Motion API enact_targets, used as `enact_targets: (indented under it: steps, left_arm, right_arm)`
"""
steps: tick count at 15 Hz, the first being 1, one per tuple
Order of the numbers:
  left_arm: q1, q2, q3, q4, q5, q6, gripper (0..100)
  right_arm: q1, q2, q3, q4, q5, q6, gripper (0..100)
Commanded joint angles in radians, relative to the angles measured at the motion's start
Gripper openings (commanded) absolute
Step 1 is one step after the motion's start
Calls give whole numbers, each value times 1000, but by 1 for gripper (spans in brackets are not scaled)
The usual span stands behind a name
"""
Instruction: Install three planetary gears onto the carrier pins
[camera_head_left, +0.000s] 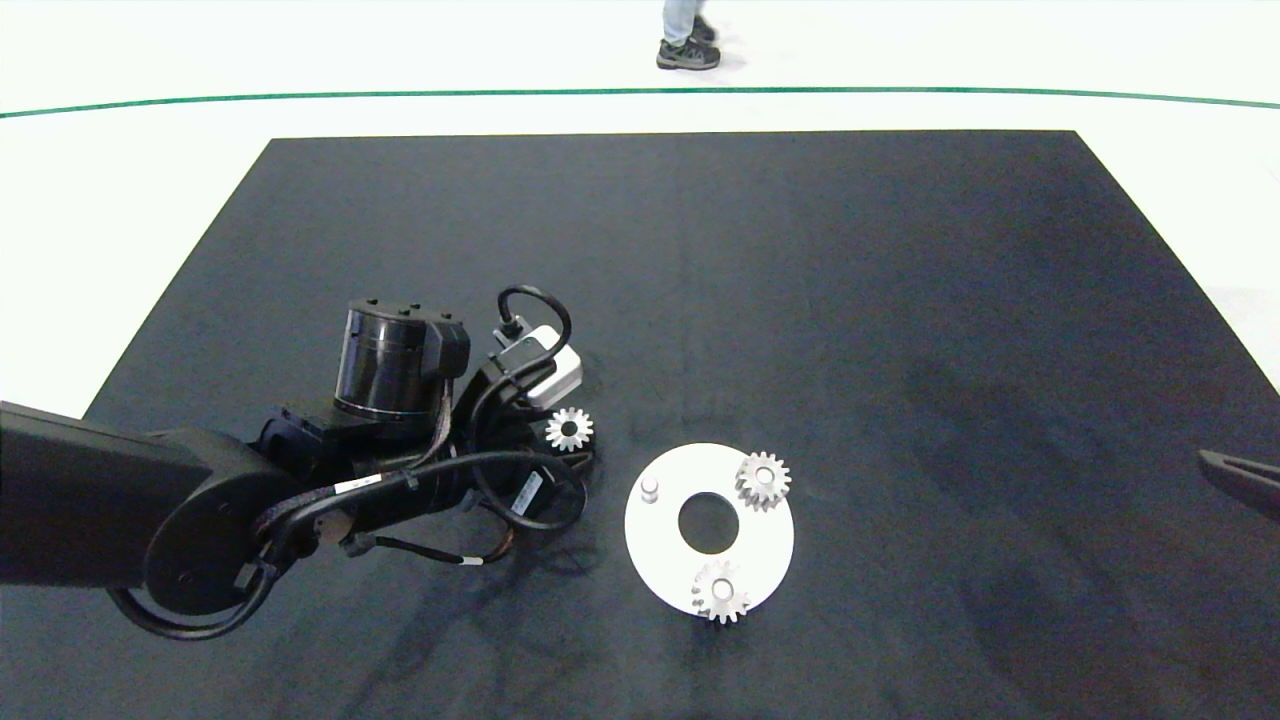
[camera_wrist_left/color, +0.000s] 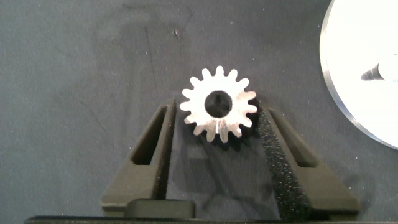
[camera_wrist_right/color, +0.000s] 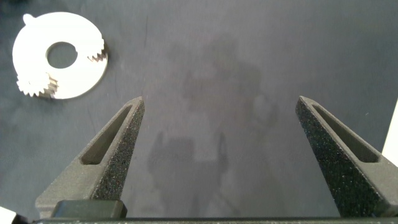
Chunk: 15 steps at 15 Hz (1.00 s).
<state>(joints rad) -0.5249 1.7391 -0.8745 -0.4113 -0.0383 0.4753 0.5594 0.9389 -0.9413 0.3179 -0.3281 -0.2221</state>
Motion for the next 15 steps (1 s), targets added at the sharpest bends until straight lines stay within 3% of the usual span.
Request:
enact_targets:
  steps: [1,12,15]
  left_arm:
    - [-1,-4,6,-3,0,2,45]
    - [-12,-9,6,-1,1,5,22]
    - [-56,-63,9,9,5,-1,19]
  right_arm:
    - [1,9,16,1,-2,9,100]
    - [1,9,19,0,-2,14,100]
    - [2,9,16,0,0,14,100]
